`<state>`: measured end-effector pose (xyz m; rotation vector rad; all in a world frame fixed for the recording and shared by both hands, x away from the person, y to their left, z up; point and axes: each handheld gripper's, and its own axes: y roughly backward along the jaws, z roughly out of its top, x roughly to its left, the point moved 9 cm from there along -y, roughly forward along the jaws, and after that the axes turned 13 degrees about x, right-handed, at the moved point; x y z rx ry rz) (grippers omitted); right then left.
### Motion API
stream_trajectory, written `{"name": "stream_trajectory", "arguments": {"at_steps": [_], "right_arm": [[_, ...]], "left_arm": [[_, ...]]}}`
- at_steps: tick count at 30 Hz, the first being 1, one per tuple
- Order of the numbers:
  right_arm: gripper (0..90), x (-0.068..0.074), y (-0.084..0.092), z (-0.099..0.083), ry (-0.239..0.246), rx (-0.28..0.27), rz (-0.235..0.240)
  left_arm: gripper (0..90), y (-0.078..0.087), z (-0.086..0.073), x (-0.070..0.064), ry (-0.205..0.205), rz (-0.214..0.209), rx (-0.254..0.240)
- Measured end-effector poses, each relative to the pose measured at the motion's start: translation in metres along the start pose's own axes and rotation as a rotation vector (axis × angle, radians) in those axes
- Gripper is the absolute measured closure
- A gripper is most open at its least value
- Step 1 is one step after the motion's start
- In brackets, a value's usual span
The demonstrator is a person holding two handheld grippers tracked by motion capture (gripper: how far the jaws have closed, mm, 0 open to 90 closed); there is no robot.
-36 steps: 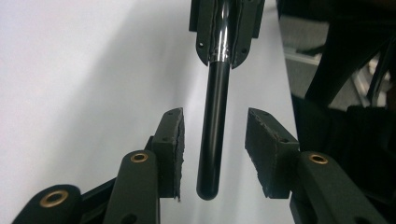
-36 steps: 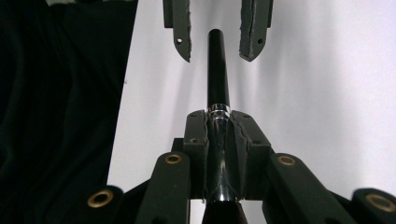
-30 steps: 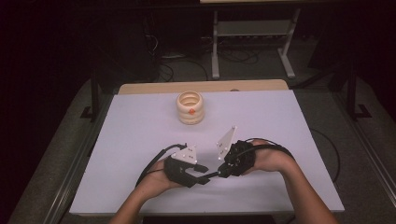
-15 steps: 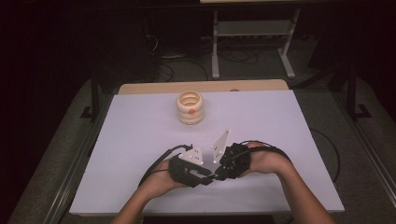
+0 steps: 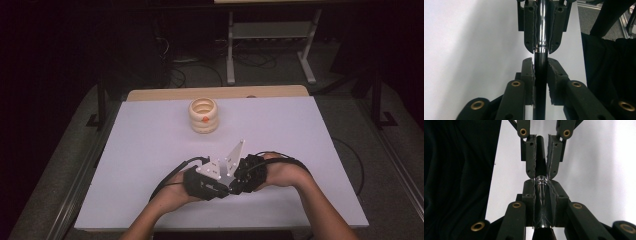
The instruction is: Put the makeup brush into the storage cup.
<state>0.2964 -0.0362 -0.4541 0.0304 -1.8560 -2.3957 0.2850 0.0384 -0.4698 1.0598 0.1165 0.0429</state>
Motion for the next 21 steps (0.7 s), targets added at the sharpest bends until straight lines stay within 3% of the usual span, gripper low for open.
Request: {"name": "stream_trajectory", "arguments": {"at_steps": [11,15,17,19,20,21], "right_arm": [[75.8,0.001,-0.001,0.001,0.017,0.001,0.004],[74.1,0.002,0.001,0.002,-0.001,-0.010,0.014],[66.8,0.001,0.004,0.002,-0.023,-0.021,0.014],[53.9,0.000,0.009,0.002,-0.041,-0.055,0.002],[45.7,-0.007,0.018,0.003,-0.067,-0.115,-0.026],[45.7,-0.007,0.018,0.003,-0.067,-0.115,-0.026]], "left_arm": [[79.4,-0.002,0.000,-0.003,-0.007,-0.005,0.019],[79.7,0.000,0.000,-0.004,-0.010,-0.017,0.011],[79.7,0.001,0.000,-0.003,-0.015,0.000,0.007],[79.7,0.002,0.000,-0.003,-0.010,0.003,-0.001],[79.8,0.002,0.000,-0.002,-0.008,0.007,-0.003],[79.8,0.003,0.001,-0.001,-0.016,0.015,-0.006]]}}
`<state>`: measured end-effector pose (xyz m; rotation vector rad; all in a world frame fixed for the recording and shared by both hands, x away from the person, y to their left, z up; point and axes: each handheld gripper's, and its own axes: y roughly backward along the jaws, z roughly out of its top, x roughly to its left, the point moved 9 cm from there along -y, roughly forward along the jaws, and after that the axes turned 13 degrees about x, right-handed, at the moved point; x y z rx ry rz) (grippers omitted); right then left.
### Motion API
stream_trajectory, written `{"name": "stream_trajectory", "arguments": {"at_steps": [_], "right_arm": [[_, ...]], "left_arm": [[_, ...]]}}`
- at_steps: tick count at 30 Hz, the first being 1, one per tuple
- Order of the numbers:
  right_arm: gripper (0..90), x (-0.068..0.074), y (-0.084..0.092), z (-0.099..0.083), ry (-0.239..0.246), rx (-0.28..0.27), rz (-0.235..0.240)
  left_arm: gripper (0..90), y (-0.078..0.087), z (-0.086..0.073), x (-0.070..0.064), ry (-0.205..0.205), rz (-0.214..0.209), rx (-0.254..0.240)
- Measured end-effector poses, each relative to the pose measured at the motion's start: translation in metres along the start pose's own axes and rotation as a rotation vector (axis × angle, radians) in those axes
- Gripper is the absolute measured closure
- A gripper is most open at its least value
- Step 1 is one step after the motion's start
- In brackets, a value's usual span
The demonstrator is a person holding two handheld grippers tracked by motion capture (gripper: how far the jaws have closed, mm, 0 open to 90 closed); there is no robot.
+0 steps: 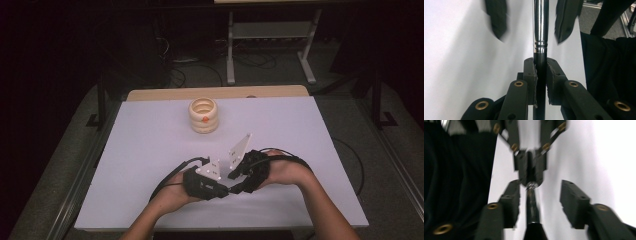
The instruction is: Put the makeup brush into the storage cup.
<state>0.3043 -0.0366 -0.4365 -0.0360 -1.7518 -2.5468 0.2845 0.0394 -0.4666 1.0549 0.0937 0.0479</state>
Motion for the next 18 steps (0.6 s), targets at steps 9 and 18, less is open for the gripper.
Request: {"name": "stream_trajectory", "arguments": {"at_steps": [9,18], "right_arm": [[18.8,-0.019,0.032,0.004,-0.111,-0.187,-0.113],[14.5,-0.030,0.049,0.004,-0.227,-0.303,-0.134]], "left_arm": [[79.8,0.005,-0.001,0.006,0.078,0.004,-0.055],[79.8,0.012,-0.004,0.011,0.139,0.019,-0.086]]}}
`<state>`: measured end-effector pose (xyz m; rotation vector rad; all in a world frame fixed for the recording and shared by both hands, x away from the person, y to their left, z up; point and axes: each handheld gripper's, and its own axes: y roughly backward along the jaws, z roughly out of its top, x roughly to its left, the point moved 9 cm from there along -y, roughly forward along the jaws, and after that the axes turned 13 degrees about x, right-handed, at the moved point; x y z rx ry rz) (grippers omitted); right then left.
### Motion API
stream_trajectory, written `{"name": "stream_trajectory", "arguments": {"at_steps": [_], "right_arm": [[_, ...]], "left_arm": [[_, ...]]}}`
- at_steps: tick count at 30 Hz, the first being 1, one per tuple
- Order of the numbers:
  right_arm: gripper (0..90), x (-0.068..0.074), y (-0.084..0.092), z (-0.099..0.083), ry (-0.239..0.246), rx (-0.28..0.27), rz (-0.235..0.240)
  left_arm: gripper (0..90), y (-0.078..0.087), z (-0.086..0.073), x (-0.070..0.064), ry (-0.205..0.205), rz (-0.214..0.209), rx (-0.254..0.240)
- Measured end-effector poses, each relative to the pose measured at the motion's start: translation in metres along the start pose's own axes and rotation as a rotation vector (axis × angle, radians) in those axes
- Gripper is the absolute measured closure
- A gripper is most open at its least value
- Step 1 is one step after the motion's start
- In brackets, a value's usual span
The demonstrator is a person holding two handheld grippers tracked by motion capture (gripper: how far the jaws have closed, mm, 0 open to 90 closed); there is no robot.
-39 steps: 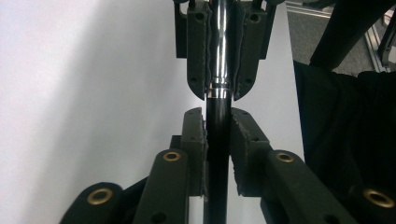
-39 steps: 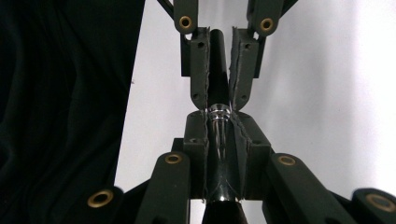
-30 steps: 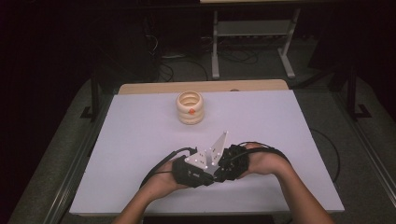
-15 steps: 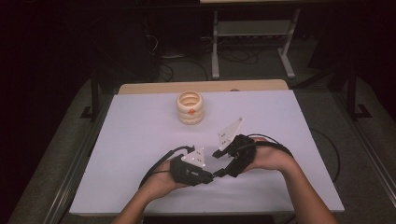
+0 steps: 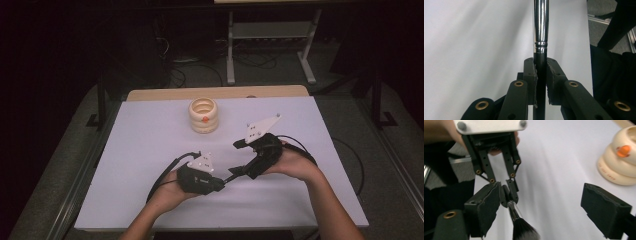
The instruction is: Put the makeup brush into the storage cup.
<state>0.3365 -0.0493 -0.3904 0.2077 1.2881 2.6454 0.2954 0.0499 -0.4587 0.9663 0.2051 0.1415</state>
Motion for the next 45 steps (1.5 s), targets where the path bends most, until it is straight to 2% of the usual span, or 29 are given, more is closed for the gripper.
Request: {"name": "stream_trajectory", "arguments": {"at_steps": [6,13,17,20,21,22,29,34,36,39,41,45], "right_arm": [[13.6,-0.006,0.006,0.002,-0.037,-0.049,-0.019],[13.5,-0.012,0.010,0.000,-0.064,-0.074,-0.041],[13.2,-0.018,0.014,-0.002,-0.084,-0.092,-0.061],[12.8,-0.022,0.014,-0.005,-0.105,-0.092,-0.086],[12.5,-0.023,0.014,-0.006,-0.112,-0.096,-0.086],[12.2,-0.025,0.014,-0.007,-0.148,-0.113,-0.087],[11.5,-0.033,0.014,-0.017,-0.205,-0.141,-0.086],[11.3,-0.033,0.009,-0.022,-0.220,-0.136,-0.088],[11.3,-0.032,0.005,-0.025,-0.246,-0.130,-0.078],[11.5,-0.033,0.001,-0.026,-0.258,-0.132,-0.080],[11.9,-0.033,-0.003,-0.027,-0.282,-0.137,-0.074],[12.1,-0.033,-0.007,-0.026,-0.292,-0.142,-0.066]], "left_arm": [[79.8,0.006,-0.003,0.006,0.033,0.020,-0.014],[79.8,0.013,-0.005,0.011,0.060,0.030,-0.041],[79.8,0.017,-0.009,0.017,0.076,0.054,-0.042],[79.8,0.020,-0.010,0.021,0.109,0.074,-0.063],[79.8,0.021,-0.010,0.023,0.115,0.079,-0.071],[79.8,0.023,-0.010,0.024,0.127,0.082,-0.077],[79.8,0.029,-0.014,0.035,0.176,0.129,-0.102],[79.8,0.034,-0.016,0.040,0.200,0.154,-0.119],[79.8,0.036,-0.016,0.042,0.214,0.165,-0.131],[79.8,0.039,-0.018,0.045,0.241,0.181,-0.144],[79.8,0.041,-0.018,0.047,0.242,0.185,-0.154],[79.8,0.044,-0.019,0.050,0.269,0.205,-0.180]]}}
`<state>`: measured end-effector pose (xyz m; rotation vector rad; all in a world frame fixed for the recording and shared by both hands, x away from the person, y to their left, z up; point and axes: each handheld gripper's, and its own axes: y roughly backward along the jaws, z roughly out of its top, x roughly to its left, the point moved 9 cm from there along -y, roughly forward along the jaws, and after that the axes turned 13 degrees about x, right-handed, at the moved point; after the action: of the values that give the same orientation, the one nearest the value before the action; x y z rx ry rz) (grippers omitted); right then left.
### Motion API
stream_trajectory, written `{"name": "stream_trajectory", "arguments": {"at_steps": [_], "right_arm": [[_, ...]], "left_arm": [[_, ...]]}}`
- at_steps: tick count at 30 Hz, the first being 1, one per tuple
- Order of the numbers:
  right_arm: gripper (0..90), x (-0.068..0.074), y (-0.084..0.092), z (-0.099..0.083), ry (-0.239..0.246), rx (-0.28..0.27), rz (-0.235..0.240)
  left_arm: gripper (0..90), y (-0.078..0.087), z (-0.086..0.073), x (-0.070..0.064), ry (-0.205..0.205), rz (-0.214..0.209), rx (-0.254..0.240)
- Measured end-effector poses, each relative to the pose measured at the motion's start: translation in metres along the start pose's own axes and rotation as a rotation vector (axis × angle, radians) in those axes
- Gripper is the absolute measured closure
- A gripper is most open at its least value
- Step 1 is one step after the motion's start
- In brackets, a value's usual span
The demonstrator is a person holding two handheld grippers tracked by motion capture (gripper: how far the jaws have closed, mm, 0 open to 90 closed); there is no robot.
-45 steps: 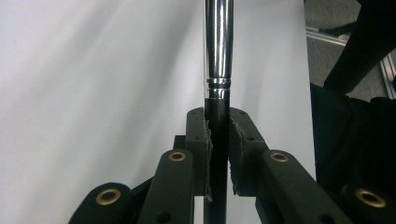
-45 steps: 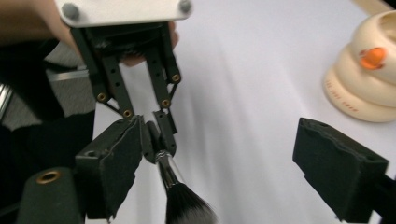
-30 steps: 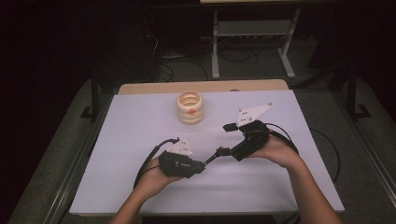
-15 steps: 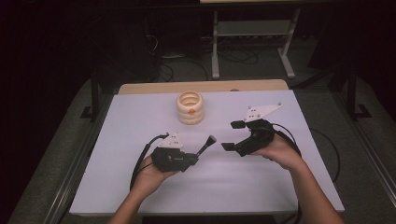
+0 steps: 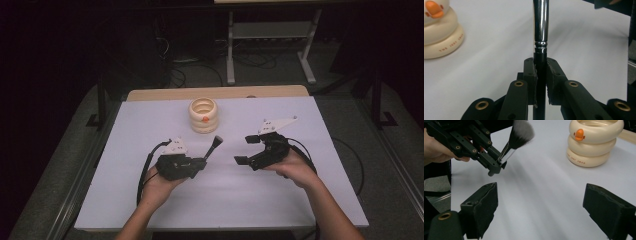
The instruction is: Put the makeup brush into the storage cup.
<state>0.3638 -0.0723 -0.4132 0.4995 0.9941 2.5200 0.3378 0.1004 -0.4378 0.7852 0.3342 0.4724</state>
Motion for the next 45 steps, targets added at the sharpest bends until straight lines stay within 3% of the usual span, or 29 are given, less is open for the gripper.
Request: {"name": "stream_trajectory", "arguments": {"at_steps": [11,19,28,32,45], "right_arm": [[13.9,0.012,-0.015,0.003,-0.021,-0.011,0.037],[17.1,0.021,-0.023,0.007,-0.044,-0.036,0.089],[31.6,0.030,-0.026,0.016,-0.095,-0.101,0.154],[42.0,0.033,-0.028,0.019,-0.127,-0.122,0.179],[57.1,0.036,-0.036,0.025,-0.162,-0.159,0.223]], "left_arm": [[79.8,0.003,0.002,0.003,0.024,0.036,-0.034],[79.8,0.001,0.004,0.001,0.031,0.033,-0.049],[79.8,-0.003,0.007,-0.006,0.020,0.027,-0.065],[79.8,-0.004,0.009,-0.009,0.026,0.021,-0.075],[79.8,-0.008,0.010,-0.015,0.004,0.015,-0.083]]}}
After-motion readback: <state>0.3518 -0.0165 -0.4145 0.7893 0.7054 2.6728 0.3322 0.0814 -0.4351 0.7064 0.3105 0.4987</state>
